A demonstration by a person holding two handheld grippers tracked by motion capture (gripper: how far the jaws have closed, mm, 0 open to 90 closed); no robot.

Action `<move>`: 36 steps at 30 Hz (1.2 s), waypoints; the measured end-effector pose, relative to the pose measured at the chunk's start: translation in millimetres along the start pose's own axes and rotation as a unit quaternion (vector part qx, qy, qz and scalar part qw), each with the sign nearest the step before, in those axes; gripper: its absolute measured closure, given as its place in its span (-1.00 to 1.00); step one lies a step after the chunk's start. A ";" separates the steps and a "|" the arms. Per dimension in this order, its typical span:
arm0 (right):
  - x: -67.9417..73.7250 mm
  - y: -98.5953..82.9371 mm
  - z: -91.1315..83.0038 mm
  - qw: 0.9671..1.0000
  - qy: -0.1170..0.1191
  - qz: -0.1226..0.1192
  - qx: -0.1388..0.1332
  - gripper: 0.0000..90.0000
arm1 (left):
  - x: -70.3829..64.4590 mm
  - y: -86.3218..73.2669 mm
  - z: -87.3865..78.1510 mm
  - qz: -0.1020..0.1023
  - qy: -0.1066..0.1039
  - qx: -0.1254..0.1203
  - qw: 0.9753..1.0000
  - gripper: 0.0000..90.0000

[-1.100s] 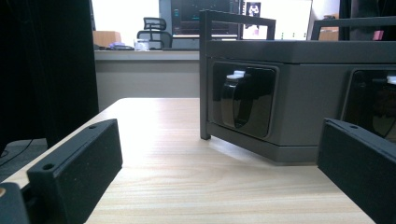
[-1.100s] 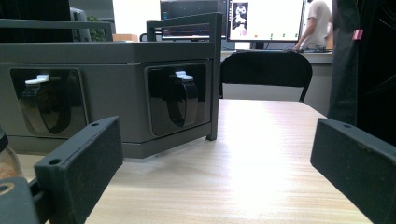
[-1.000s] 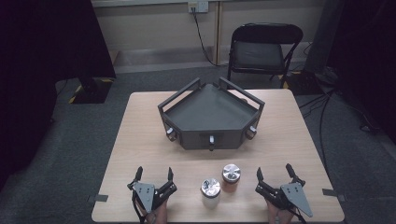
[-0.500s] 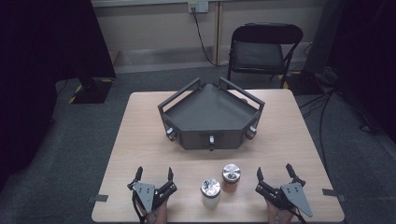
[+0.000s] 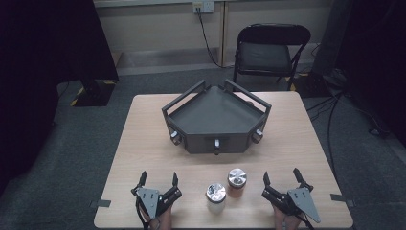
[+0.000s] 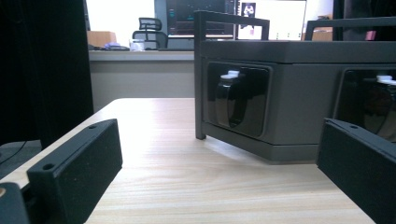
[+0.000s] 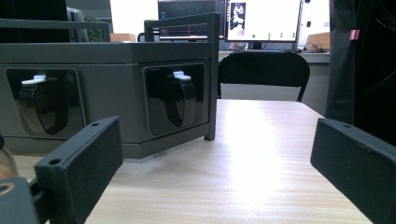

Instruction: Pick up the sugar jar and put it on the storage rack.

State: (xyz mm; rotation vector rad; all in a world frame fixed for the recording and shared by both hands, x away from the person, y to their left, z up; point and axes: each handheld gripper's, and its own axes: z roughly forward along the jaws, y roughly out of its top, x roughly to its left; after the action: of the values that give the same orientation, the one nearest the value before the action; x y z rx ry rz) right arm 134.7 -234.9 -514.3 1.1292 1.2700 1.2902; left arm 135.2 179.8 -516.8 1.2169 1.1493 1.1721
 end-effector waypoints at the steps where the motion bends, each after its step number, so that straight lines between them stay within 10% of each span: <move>1: 0.0 0.0 0.0 1.000 0.000 0.000 0.000 -0.97 | -0.1 0.1 0.1 0.000 0.000 0.000 1.000 -1.00; 21: 0.0 0.0 0.0 1.000 0.000 0.000 0.000 -0.97 | 4.2 11.2 -6.8 0.000 -0.020 -0.010 1.000 -1.00; 36: 0.0 0.0 0.0 1.000 0.000 0.000 0.000 -0.97 | 8.0 41.6 -26.3 -0.011 -0.099 -0.039 0.994 -1.00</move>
State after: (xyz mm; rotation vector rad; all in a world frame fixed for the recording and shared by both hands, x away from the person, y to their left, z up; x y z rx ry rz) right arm 134.7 -234.8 -514.3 1.1291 1.2700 1.2898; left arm 108.4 189.6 -475.8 1.2282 0.9585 1.0449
